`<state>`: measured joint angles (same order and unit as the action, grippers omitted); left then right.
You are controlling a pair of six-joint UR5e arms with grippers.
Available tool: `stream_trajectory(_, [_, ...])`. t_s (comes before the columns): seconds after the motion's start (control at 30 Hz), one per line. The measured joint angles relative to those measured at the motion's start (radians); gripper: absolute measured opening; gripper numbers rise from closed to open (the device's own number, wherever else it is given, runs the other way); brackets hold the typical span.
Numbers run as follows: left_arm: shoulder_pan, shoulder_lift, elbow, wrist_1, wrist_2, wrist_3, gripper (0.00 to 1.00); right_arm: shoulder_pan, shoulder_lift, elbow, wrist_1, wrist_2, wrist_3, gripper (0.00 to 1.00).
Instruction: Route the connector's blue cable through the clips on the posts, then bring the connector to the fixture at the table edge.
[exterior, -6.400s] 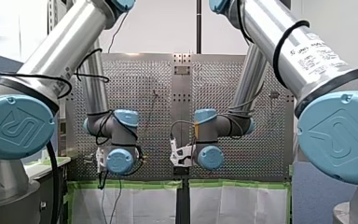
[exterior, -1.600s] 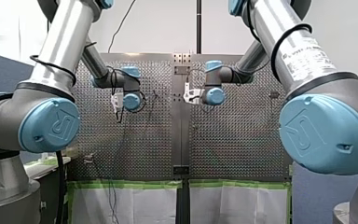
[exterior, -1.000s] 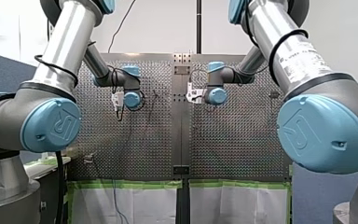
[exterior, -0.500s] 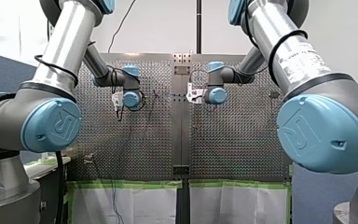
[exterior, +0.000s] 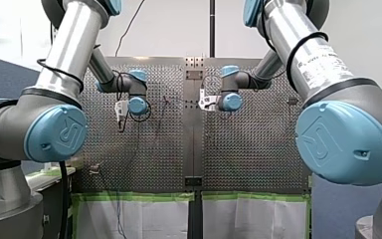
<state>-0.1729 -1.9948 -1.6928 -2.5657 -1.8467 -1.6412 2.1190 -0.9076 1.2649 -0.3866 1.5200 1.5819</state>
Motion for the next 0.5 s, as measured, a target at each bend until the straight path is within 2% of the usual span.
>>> stream_trajectory(0.3, [-0.023,0.01,-0.009,-0.047,0.011,0.006,1.0,0.003,0.0,0.0,0.009,0.001,0.002,0.0])
stream_trajectory(0.5, [-0.028,0.055,-0.053,-0.018,0.014,-0.028,1.0,0.006,0.0,0.0,0.018,0.002,0.0,0.0])
